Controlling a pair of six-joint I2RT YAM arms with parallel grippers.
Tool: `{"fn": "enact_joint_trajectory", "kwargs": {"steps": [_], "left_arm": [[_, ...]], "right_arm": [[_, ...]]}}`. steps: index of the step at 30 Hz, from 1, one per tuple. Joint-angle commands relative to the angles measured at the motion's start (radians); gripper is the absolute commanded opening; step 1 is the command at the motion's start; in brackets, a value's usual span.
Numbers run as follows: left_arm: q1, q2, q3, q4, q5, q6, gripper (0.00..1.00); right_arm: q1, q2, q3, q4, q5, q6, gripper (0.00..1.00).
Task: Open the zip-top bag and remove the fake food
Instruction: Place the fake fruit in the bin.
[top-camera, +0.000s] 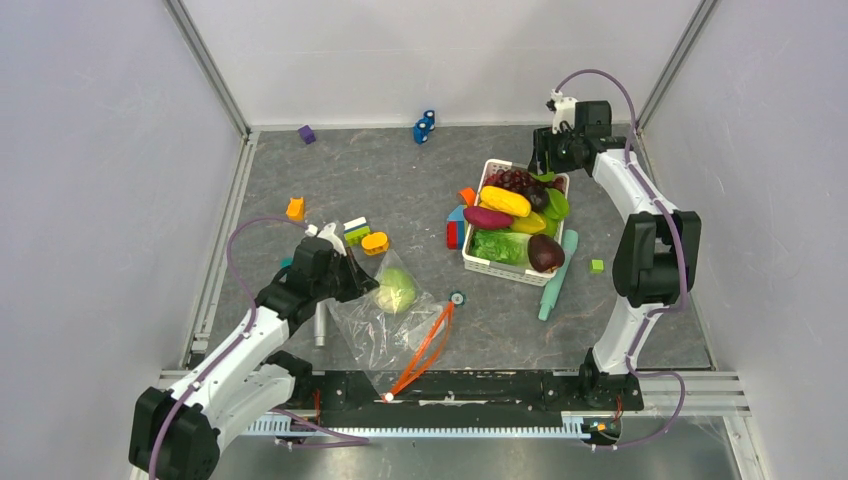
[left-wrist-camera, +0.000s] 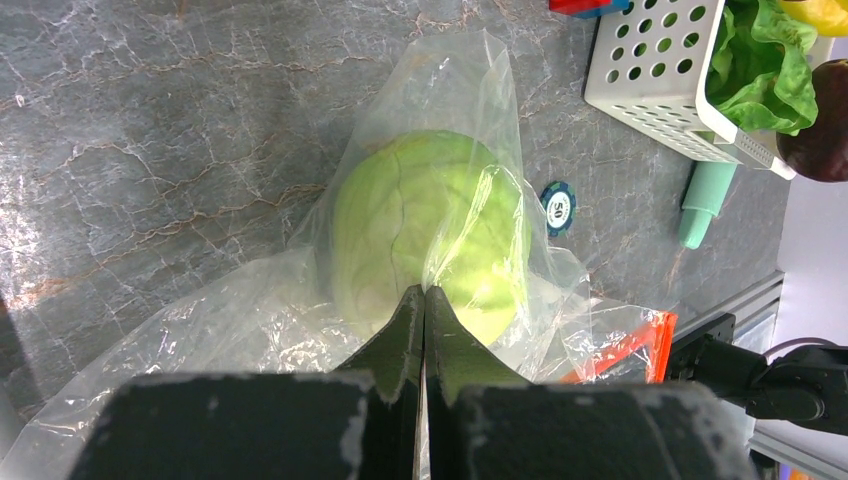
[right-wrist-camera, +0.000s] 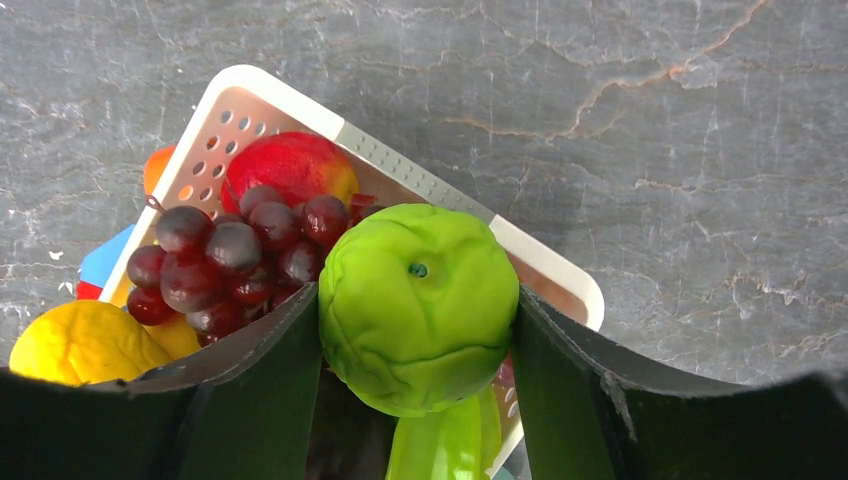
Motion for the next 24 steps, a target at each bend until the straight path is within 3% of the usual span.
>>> {"fn": "enact_joint_trajectory", "kwargs": {"steps": [1,24], "left_arm": [[-0.002,0.011,-0.011,-0.018,0.0,0.04,0.02],[-0.002,0.01,-0.022,-0.005,0.02,0.018,0.02]], "right_arm": [[-0.004,-0.005,-0.036,0.002,0.036,-0.015,0.3],[-0.007,0.006,-0.108,-0.063,0.189,-0.025,0.32]]}}
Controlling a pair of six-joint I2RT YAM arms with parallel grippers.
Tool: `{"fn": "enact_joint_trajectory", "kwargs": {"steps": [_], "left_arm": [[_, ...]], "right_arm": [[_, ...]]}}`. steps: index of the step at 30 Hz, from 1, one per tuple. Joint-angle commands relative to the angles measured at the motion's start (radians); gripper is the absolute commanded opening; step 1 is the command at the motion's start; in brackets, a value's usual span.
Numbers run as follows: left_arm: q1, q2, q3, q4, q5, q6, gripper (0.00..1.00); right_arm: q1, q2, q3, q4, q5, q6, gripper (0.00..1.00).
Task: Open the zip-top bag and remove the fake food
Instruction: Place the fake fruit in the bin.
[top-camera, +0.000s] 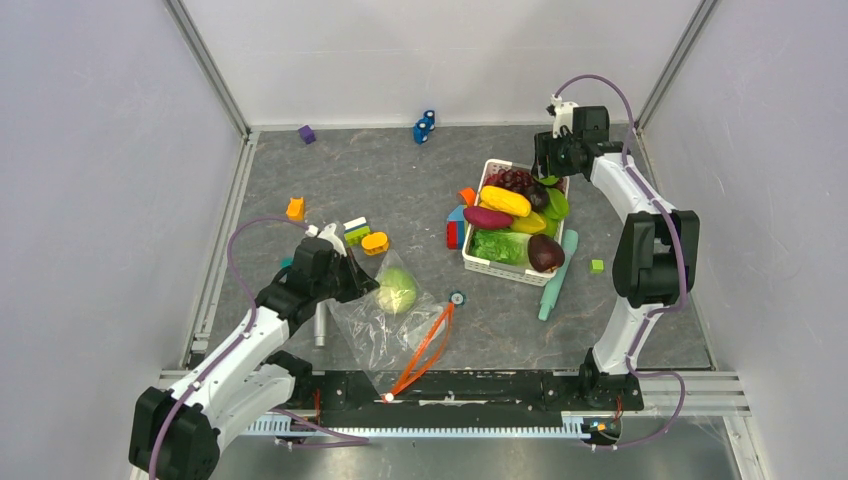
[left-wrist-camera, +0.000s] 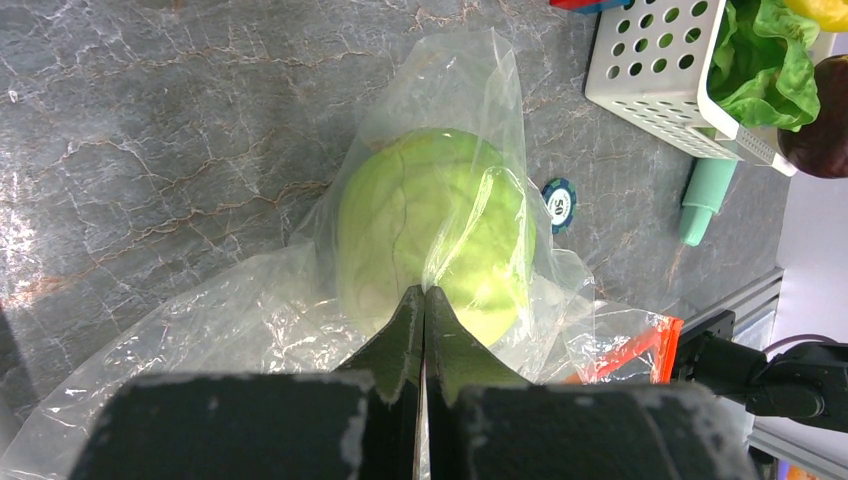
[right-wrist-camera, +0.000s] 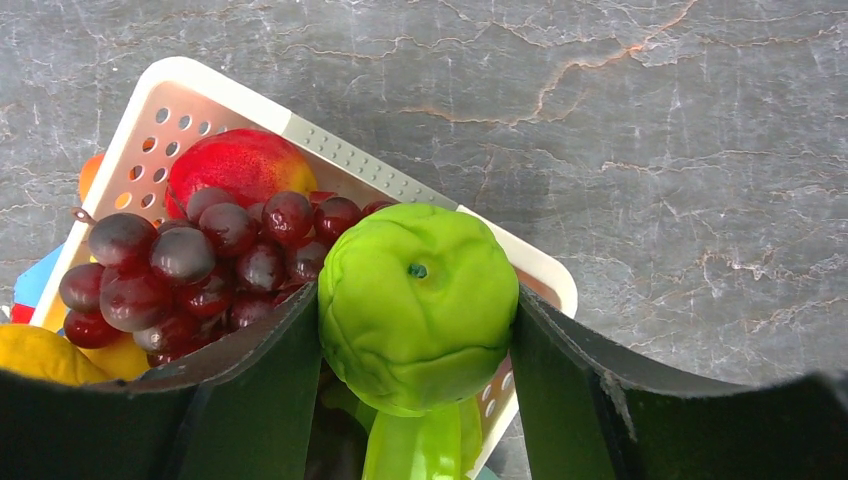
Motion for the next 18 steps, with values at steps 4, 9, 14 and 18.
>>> {"fn": "enact_joint_trajectory", "kwargs": {"steps": [4,9,14,18], "left_arm": [[-0.003,0.016,-0.022,0.001,0.019,0.015,0.02],[-0.003,0.007,-0.023,0.0,0.022,0.01,0.02],[-0.002,0.001,-0.024,0.001,0.022,0.006,0.02],[-0.002,0.003,-0.025,0.003,0.024,0.003,0.02]], "right_arm": [[-0.017,-0.016,-0.051,-0.099,0.099,-0.01,0.33],[-0.032,-0.109,-0.108,-0.017,0.086,0.041,0.36],[-0.08,-0.181,-0.158,0.052,0.046,0.078,0.37],[-0.089,-0.21,-0.185,0.076,0.011,0.082,0.37]]}}
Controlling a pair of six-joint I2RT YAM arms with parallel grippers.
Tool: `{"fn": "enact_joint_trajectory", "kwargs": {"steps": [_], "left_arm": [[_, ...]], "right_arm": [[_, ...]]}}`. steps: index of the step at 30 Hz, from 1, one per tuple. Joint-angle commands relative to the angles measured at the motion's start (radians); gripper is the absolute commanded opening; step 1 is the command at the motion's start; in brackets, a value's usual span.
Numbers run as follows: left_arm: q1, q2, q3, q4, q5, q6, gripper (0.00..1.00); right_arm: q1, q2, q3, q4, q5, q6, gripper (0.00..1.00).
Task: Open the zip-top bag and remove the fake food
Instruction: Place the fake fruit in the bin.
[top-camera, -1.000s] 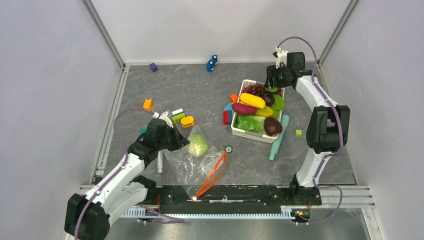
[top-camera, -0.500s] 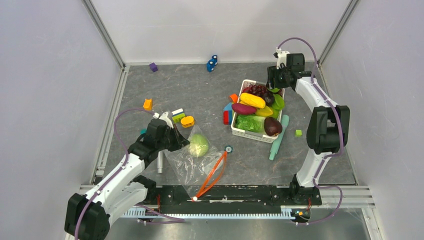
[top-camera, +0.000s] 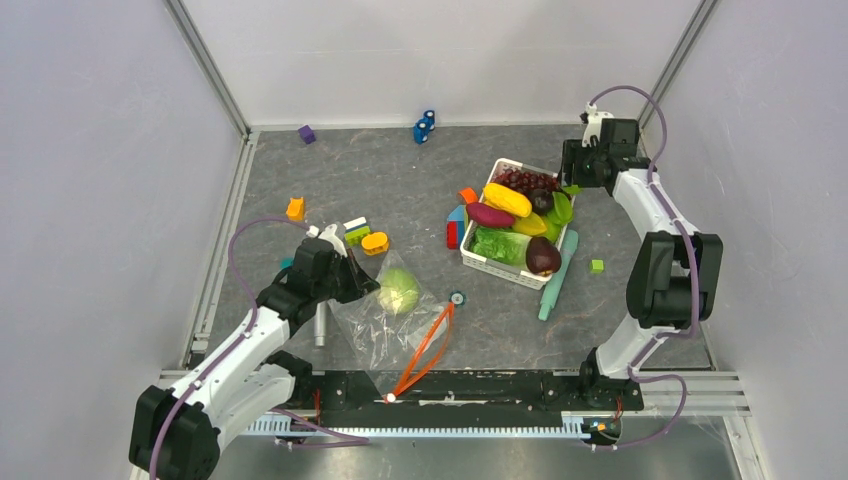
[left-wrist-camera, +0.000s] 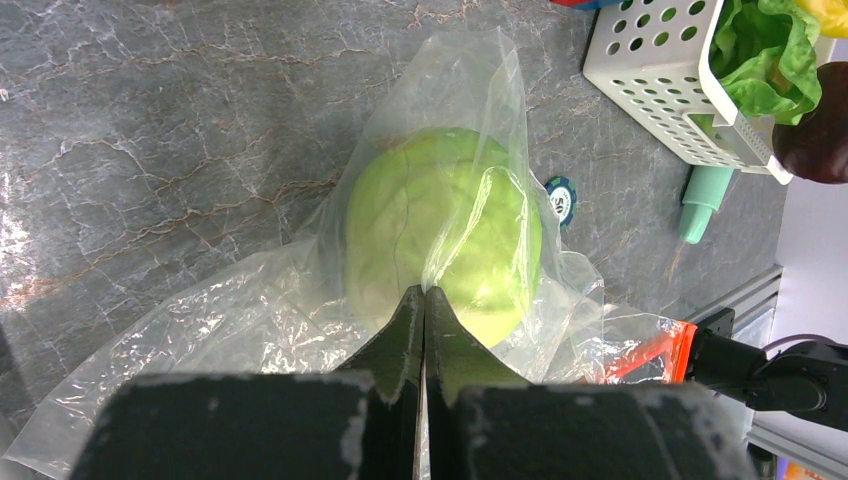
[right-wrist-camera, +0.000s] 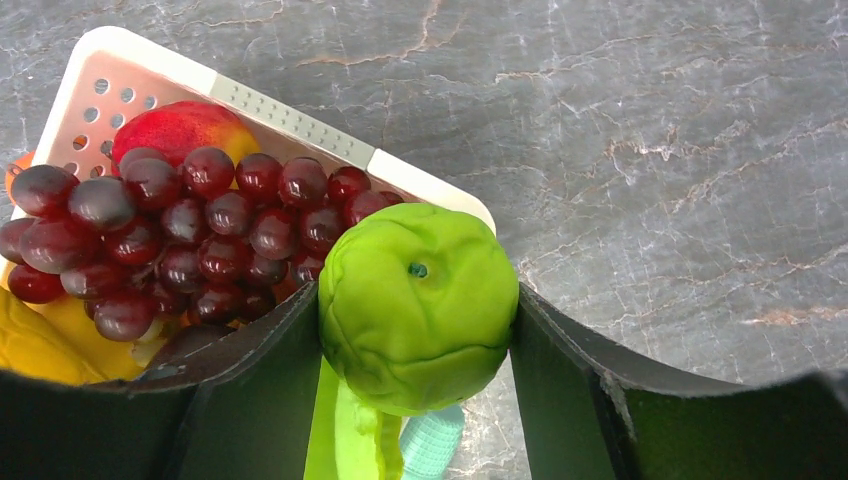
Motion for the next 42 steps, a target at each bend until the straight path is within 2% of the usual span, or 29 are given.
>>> {"fn": "enact_joint_trajectory", "kwargs": {"steps": [1,10,22,30,36,42], "left_arm": [[-0.003,0.0,-0.016,-0.008,0.017,0.004,0.02],[-0.002,0.011,-0.015,0.0,0.024,0.001,0.02],[-0.003,0.007,-0.015,-0.001,0.027,-0.001,0.03],[-0.002,0.007,-0.022,0.009,0.031,-0.008,0.03],[-0.002,0.005,-0.027,0.014,0.034,-0.012,0.03],[-0.002,0.003,-0.033,0.019,0.035,-0.017,0.03]], "right_arm": [[-0.007,-0.066,-0.035,0.046,-0.029,0.027,0.37],[-0.015,-0.06,-0.077,0.059,-0.107,0.028,0.38],[-0.015,-0.027,-0.103,0.021,-0.076,0.016,0.4],[-0.015,-0.11,-0.081,0.078,-0.109,0.002,0.41],[-0.007,-0.189,-0.093,0.147,-0.209,-0.007,0.42],[0.077,-0.224,-0.09,0.113,-0.234,-0.062,0.42]]}}
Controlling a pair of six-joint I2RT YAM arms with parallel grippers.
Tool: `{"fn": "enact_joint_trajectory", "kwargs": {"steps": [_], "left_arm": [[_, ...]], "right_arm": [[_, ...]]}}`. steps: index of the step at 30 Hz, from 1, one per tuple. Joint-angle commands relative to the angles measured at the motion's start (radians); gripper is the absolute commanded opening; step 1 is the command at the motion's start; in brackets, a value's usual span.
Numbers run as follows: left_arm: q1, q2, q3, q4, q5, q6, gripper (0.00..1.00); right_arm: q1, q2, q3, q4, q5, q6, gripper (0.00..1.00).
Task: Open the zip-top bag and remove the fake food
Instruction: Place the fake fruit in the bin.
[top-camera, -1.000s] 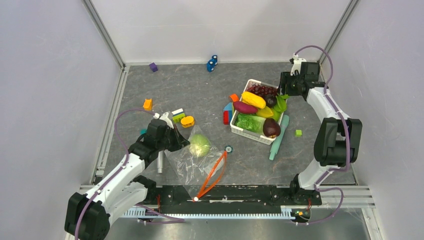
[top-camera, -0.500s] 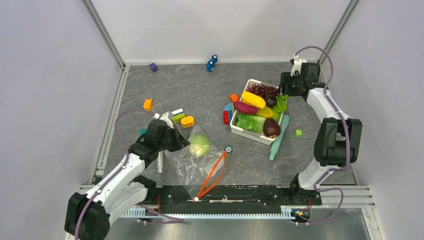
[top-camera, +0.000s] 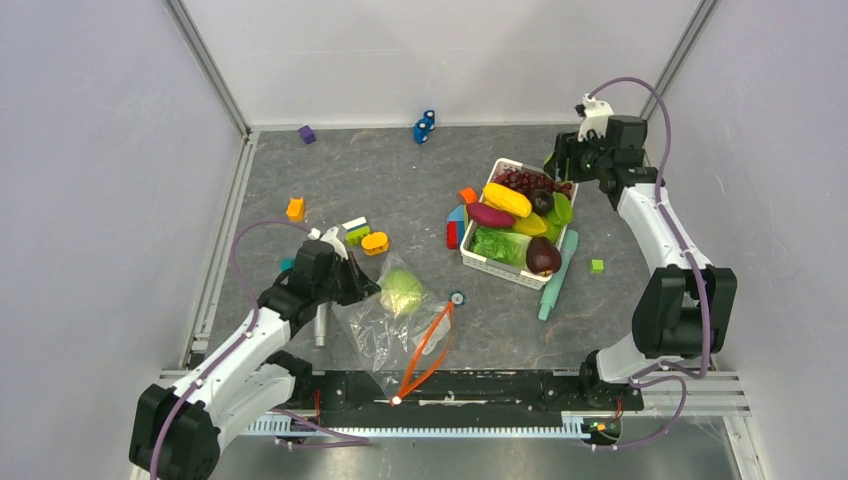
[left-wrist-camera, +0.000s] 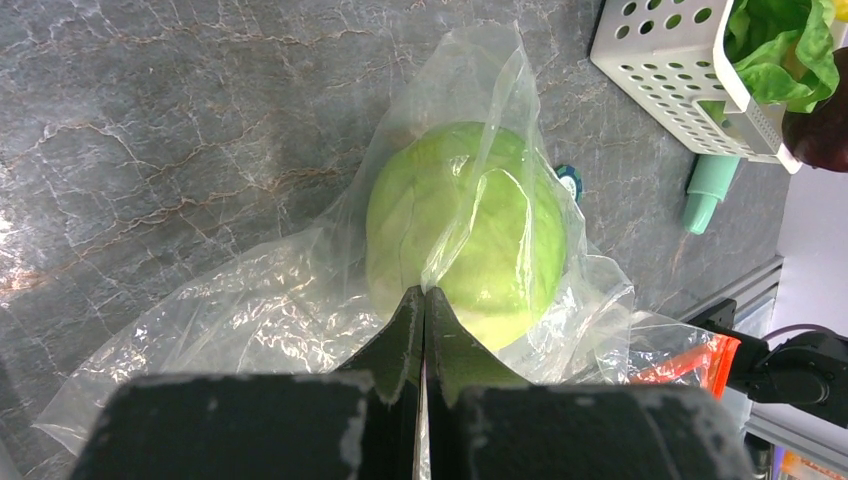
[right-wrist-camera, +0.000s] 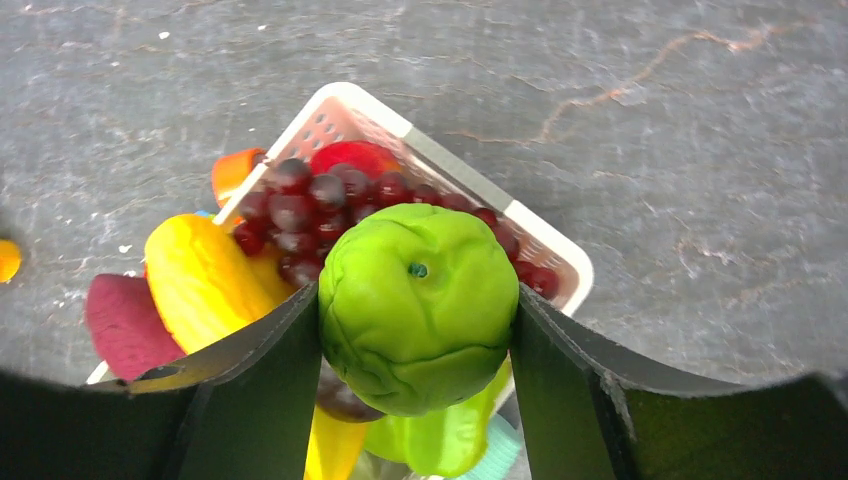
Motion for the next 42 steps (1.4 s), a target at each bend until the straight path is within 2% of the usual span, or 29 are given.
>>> {"fn": "enact_joint_trajectory", "kwargs": {"steps": [1,5,12,21,32,42], "left_arm": [[-0.003,0.0,-0.015,0.012,0.021,-0.017,0.03],[-0.002,-0.001,-0.017,0.012,0.022,-0.017,0.03],[-0.003,0.016,-0.02,0.039,0.039,-0.026,0.04],[-0.002,0.015,-0.016,0.038,0.056,-0.023,0.04],[-0.003,-0.002,-0.024,0.029,0.059,-0.029,0.04],[-0.003,-0.004,-0.023,0.027,0.059,-0.032,0.06]], "right_arm": [[0.084,-0.051,0.0,0.004,-0.03,-0.048,0.42],[0.136,-0.13,-0.059,-0.008,0.027,-0.003,0.42],[0.156,-0.341,-0.268,0.04,0.204,0.269,0.45],[0.155,-0.469,-0.416,-0.003,0.35,0.358,0.47],[0.153,-0.468,-0.48,-0.003,0.262,0.33,0.49],[0.153,-0.44,-0.475,-0.011,0.272,0.297,0.66]]}}
